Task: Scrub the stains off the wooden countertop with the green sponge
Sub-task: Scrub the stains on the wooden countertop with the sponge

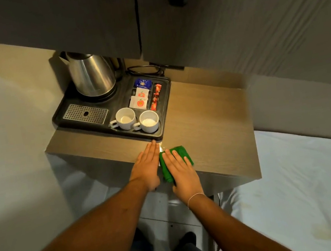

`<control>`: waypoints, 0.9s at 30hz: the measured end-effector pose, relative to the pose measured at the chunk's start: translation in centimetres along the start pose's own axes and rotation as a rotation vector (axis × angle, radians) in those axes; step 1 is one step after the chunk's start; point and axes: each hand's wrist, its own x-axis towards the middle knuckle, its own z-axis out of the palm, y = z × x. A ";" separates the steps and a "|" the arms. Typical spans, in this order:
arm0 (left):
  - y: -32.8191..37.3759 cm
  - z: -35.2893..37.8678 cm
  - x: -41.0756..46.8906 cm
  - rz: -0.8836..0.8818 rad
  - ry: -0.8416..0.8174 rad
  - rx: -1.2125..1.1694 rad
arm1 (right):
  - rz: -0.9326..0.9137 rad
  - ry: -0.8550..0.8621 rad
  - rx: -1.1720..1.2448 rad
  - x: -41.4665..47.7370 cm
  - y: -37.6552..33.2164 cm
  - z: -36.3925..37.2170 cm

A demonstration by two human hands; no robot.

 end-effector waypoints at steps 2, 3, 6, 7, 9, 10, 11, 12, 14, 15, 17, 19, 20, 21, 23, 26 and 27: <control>0.0 0.3 -0.6 -0.012 0.035 -0.020 | 0.048 0.030 0.020 0.1 -1.2 -0.2; -0.3 0.5 -0.9 -0.025 0.061 -0.008 | 0.071 0.039 0.025 0.2 -2.1 -0.4; -2.2 1.2 -3.0 -0.062 0.176 0.080 | 0.019 0.017 0.037 1.0 -5.3 -1.0; -3.2 1.3 -4.0 -0.090 0.207 0.099 | -0.027 -0.006 0.059 1.4 -6.5 -1.1; -5.5 0.8 -5.8 -0.165 0.235 0.103 | -0.123 -0.058 0.098 2.7 -8.9 -1.1; -6.5 0.5 -6.9 -0.208 0.252 0.103 | -0.180 -0.063 0.096 3.3 -10.1 -1.3; -7.4 0.1 -8.0 -0.261 0.281 0.097 | -0.236 -0.060 0.091 3.9 -11.4 -1.5; -8.0 -0.3 -9.1 -0.317 0.303 0.093 | -0.285 -0.063 0.087 4.4 -12.6 -1.7; -8.8 -1.0 -12.1 -0.439 0.310 0.091 | -0.371 -0.074 0.085 5.2 -15.0 -1.7; -8.9 -1.2 -13.4 -0.488 0.315 0.080 | -0.394 -0.074 0.072 5.5 -15.8 -1.7; -8.9 -0.9 -17.1 -0.626 0.356 0.041 | -0.446 -0.115 0.049 5.4 -17.6 -1.0; -9.2 0.1 -21.3 -0.758 0.352 0.049 | -0.461 -0.208 0.049 4.3 -19.7 0.5; -9.4 0.7 -23.0 -0.798 0.337 0.044 | -0.445 -0.239 0.072 3.7 -20.5 1.0; -9.6 1.8 -25.5 -0.860 0.326 0.028 | -0.450 -0.270 0.108 2.5 -21.9 1.8; -9.4 4.2 -30.7 -0.979 0.304 -0.018 | -0.495 -0.328 0.164 -0.5 -24.9 3.3; -7.9 8.3 -38.4 -1.101 0.300 -0.119 | -0.566 -0.470 0.191 -5.7 -29.1 6.0; -7.3 9.6 -40.8 -1.144 0.300 -0.155 | -0.585 -0.552 0.180 -7.4 -30.5 6.9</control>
